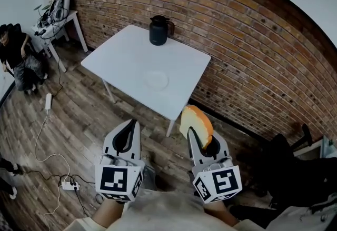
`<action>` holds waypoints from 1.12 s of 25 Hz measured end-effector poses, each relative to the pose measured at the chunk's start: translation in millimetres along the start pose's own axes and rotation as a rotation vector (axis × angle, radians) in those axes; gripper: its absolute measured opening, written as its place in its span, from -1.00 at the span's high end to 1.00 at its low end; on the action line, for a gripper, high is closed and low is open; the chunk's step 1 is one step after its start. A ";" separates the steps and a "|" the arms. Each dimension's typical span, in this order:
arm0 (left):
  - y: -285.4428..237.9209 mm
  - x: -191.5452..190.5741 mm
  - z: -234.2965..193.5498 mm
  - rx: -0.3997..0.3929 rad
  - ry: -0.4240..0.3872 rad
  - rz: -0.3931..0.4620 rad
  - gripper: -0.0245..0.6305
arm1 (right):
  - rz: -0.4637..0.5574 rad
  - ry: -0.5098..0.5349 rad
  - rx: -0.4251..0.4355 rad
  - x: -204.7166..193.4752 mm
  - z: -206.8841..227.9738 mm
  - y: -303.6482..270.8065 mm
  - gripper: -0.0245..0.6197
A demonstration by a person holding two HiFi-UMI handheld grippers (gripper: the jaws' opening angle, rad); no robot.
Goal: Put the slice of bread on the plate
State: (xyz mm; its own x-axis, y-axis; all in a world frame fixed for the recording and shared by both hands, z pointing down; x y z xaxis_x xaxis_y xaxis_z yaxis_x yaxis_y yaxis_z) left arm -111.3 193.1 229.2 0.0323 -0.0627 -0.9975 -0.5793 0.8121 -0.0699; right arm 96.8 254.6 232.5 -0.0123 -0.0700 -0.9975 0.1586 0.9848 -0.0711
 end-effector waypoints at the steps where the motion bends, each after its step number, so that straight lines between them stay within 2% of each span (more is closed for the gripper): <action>1: -13.1 2.0 -9.3 -0.005 0.000 -0.005 0.89 | -0.002 -0.003 -0.007 1.8 2.4 -14.9 0.62; 16: -211.9 24.2 -127.5 -0.127 -0.009 -0.042 0.89 | -0.059 -0.027 -0.102 14.1 45.1 -222.7 0.62; 22: -253.2 17.1 -157.6 -0.142 0.002 -0.053 0.89 | -0.077 -0.022 -0.105 12.9 49.5 -269.2 0.62; 28: -264.1 -1.8 -165.5 -0.141 0.042 -0.089 0.89 | -0.100 -0.020 -0.096 6.8 52.5 -281.4 0.62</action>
State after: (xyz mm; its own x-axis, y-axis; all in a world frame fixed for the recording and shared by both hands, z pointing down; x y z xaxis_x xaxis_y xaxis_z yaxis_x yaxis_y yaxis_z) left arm -93.1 -117.2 251.2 0.0559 -0.1573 -0.9860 -0.6846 0.7127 -0.1525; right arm 103.9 -31.3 245.7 -0.0033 -0.1708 -0.9853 0.0623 0.9833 -0.1707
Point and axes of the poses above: the fingertips, and each gripper's own axes: y backward along the fingers, z to its right, x out of its top, the point moved 8 cm from there along y, backward along the fingers, and after that the axes turned 2 degrees about -x, right-handed, at the moved point
